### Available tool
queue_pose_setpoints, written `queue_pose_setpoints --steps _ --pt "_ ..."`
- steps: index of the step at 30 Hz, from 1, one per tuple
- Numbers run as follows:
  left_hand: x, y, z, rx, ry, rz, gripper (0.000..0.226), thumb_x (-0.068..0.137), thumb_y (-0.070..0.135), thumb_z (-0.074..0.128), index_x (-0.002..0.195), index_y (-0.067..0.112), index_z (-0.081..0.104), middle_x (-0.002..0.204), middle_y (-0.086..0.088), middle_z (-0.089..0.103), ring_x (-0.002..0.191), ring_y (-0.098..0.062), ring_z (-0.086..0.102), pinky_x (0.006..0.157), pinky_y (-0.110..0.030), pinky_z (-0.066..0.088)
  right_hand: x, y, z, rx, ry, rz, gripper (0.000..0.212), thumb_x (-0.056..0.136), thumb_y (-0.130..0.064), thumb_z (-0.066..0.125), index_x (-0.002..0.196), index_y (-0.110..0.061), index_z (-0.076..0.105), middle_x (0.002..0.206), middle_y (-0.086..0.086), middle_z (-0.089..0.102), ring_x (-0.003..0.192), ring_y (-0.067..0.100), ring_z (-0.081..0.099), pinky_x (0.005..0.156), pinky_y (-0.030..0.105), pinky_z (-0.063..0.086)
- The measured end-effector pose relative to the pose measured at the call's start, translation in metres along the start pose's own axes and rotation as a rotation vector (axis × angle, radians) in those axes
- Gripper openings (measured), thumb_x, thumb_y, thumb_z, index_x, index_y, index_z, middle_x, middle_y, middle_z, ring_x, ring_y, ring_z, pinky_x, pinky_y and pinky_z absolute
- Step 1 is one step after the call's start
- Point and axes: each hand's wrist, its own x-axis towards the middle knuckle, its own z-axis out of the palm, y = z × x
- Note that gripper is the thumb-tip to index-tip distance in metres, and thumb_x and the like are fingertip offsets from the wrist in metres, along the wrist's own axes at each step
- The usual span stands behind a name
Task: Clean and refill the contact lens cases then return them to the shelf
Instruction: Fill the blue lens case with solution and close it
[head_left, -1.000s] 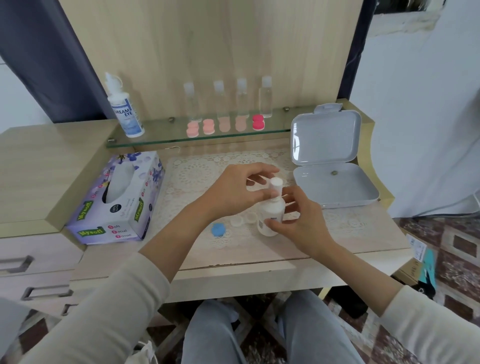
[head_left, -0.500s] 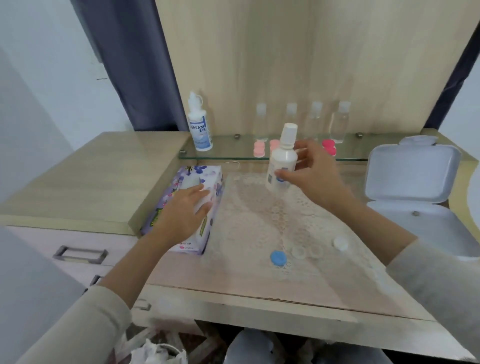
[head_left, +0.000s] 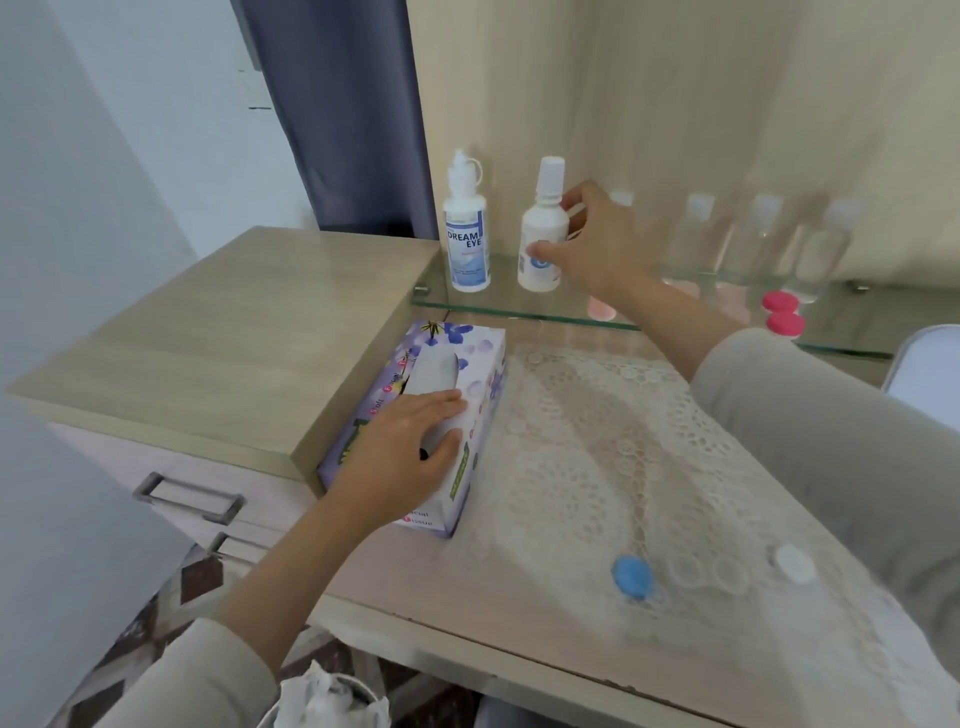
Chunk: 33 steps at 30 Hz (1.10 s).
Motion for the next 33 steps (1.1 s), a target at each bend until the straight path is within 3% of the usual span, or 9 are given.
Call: queue_pose_setpoints --steps 3,8,13,16,20,23,25,29,33 --pt "0.0 -0.001 0.001 -0.019 0.024 0.012 0.046 0.081 0.035 0.047 0.122 0.018 0.059 0.126 0.008 0.057 0.115 -0.002 0.045 0.098 -0.014 0.028 0.008 0.003 0.007 -0.021 0.005 -0.002 0.05 0.069 -0.021 0.078 0.109 -0.006 0.05 0.088 0.001 0.055 0.075 0.015 0.052 0.058 0.015 0.033" --pt "-0.001 0.0 0.001 -0.016 0.032 0.02 0.046 0.082 0.036 0.045 0.123 0.019 0.058 0.126 0.01 0.056 0.114 0.0 0.042 0.097 -0.012 0.027 0.009 0.005 0.011 -0.041 -0.02 -0.003 0.053 0.069 -0.021 0.079 0.109 -0.005 0.05 0.088 0.004 0.056 0.076 0.016 0.052 0.065 0.023 0.039" --pt "-0.001 0.001 0.0 -0.015 0.035 0.018 0.044 0.083 0.035 0.047 0.122 0.019 0.058 0.127 0.01 0.056 0.115 0.0 0.043 0.096 -0.01 0.026 0.006 0.003 0.014 -0.05 -0.072 -0.011 0.053 0.071 -0.02 0.078 0.112 -0.005 0.048 0.088 0.003 0.056 0.077 0.016 0.052 0.062 0.021 0.038" --pt "-0.001 0.002 0.0 -0.017 0.024 0.017 0.043 0.085 0.035 0.048 0.123 0.019 0.058 0.128 0.01 0.055 0.115 0.003 0.041 0.096 -0.009 0.024 0.005 0.001 0.013 -0.038 -0.073 0.013 0.057 0.07 -0.022 0.079 0.115 -0.006 0.047 0.091 0.003 0.055 0.08 0.017 0.052 0.068 0.023 0.038" --pt "0.0 0.001 0.0 0.003 0.015 0.019 0.036 0.089 0.028 0.053 0.124 0.017 0.057 0.128 0.007 0.055 0.12 -0.008 0.045 0.097 -0.012 0.025 -0.001 -0.003 0.001 -0.022 -0.023 0.048 0.061 0.067 -0.025 0.081 0.116 -0.009 0.049 0.095 0.004 0.054 0.083 0.016 0.051 0.073 0.025 0.044" --pt "0.002 0.005 -0.001 0.034 0.04 0.056 0.029 0.087 0.014 0.058 0.116 0.009 0.062 0.121 -0.003 0.061 0.114 -0.018 0.053 0.095 -0.008 0.024 -0.02 -0.007 -0.019 -0.016 0.001 0.022 0.056 0.067 -0.027 0.081 0.111 -0.009 0.052 0.092 0.003 0.056 0.08 0.014 0.052 0.071 0.023 0.045" --pt "0.005 0.011 -0.003 0.006 0.117 0.08 0.024 0.081 0.013 0.058 0.101 0.003 0.069 0.103 -0.009 0.069 0.097 -0.023 0.061 0.089 -0.008 0.028 -0.04 -0.008 -0.036 -0.042 0.002 0.02 0.049 0.07 -0.027 0.079 0.108 -0.009 0.054 0.088 0.002 0.059 0.076 0.013 0.053 0.072 0.026 0.047" --pt "0.006 0.038 -0.006 -0.092 0.184 0.14 0.03 0.08 0.026 0.051 0.091 0.005 0.07 0.087 -0.006 0.069 0.084 -0.011 0.055 0.08 -0.011 0.032 -0.094 0.004 -0.066 -0.155 -0.048 0.037 0.031 0.075 -0.023 0.075 0.098 -0.008 0.059 0.079 0.0 0.06 0.061 0.003 0.05 0.058 0.02 0.042" --pt "-0.002 0.078 0.012 -0.167 0.1 0.271 0.029 0.082 0.029 0.053 0.091 0.007 0.071 0.086 0.007 0.063 0.085 -0.005 0.051 0.081 -0.013 0.033 -0.155 0.028 -0.088 -0.265 -0.175 0.133 0.022 0.078 -0.026 0.072 0.091 -0.013 0.061 0.084 -0.001 0.063 0.068 0.009 0.054 0.062 0.021 0.044"
